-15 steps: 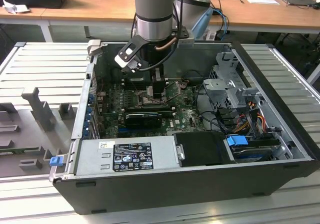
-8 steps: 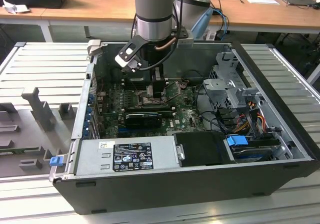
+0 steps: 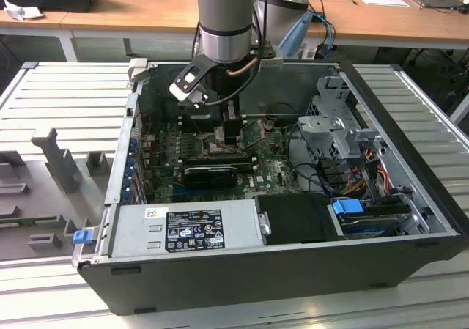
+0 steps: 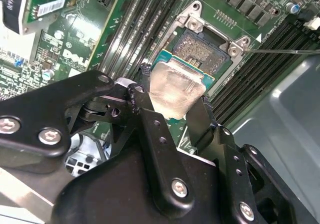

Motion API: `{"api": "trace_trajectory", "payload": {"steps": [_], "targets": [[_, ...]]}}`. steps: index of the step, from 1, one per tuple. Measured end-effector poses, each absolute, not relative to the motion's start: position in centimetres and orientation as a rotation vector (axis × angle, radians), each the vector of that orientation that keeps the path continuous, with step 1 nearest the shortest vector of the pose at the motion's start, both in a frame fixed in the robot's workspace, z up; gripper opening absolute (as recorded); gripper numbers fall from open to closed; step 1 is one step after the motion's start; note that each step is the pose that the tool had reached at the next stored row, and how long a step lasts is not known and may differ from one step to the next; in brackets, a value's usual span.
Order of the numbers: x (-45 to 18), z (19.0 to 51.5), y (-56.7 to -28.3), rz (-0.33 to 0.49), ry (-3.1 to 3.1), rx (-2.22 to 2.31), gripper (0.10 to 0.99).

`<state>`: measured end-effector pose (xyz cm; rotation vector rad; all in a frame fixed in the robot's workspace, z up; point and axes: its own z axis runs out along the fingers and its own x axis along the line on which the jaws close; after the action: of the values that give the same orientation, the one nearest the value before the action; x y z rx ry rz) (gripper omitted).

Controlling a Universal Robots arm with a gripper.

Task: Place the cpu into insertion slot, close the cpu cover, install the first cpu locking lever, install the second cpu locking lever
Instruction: 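Place the cpu into insertion slot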

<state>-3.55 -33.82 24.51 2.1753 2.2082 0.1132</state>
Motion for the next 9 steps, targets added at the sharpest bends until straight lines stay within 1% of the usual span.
{"api": "trace_trajectory", "payload": {"steps": [9], "targets": [[-3.9,23.2,-33.1,0.114,2.210,2.174,0.529]]}}
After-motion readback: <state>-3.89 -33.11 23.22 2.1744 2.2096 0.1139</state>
